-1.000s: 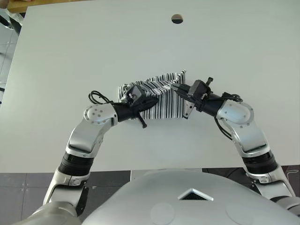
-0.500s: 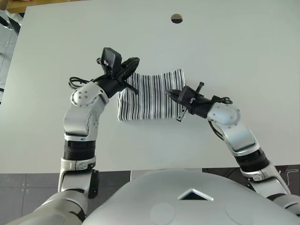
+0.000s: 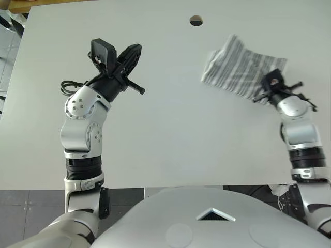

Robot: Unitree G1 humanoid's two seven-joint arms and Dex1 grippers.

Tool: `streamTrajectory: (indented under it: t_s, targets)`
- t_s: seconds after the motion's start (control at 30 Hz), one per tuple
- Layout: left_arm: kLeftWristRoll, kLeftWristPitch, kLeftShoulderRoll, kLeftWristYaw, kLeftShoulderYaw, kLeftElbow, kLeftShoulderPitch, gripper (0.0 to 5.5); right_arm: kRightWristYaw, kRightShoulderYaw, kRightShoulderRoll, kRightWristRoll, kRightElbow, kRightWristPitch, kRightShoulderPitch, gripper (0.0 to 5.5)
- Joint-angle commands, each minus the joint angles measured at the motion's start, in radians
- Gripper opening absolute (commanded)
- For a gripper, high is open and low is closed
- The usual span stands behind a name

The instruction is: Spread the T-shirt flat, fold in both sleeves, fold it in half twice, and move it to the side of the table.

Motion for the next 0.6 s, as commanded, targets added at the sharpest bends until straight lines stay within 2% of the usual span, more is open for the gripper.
streamTrajectory:
  t_s: [0.03, 0.2, 0.3, 0.37, 0.5, 0.6]
  targets:
    - [0.014, -0.013, 0.002, 0.004, -0.003, -0.002, 0.01, 0.1, 0.0, -0.093, -0.045, 0.039, 0.055, -0.023, 0.061, 0.13]
    - [0.014, -0.016, 0.001, 0.003, 0.004, 0.006, 0.016, 0.1, 0.006, -0.187, -0.08, 0.079, 0.047, -0.047, 0.16, 0.13]
    - [0.018, -0.025, -0.002, 0.003, 0.002, 0.01, 0.035, 0.1, -0.016, -0.22, -0.061, 0.096, -0.014, -0.121, 0.202, 0.13]
    - [0.048, -0.058, -0.004, 0.013, -0.008, 0.013, 0.072, 0.1, -0.065, -0.251, 0.012, 0.131, -0.234, -0.231, 0.259, 0.13]
    - [0.149, -0.164, -0.042, 0.115, -0.006, 0.01, 0.181, 0.1, -0.213, -0.278, 0.252, 0.216, -0.725, -0.441, 0.451, 0.13]
    - [0.212, -0.3, -0.086, 0.183, -0.004, 0.019, 0.254, 0.1, -0.288, -0.216, 0.356, 0.136, -0.827, -0.578, 0.531, 0.13]
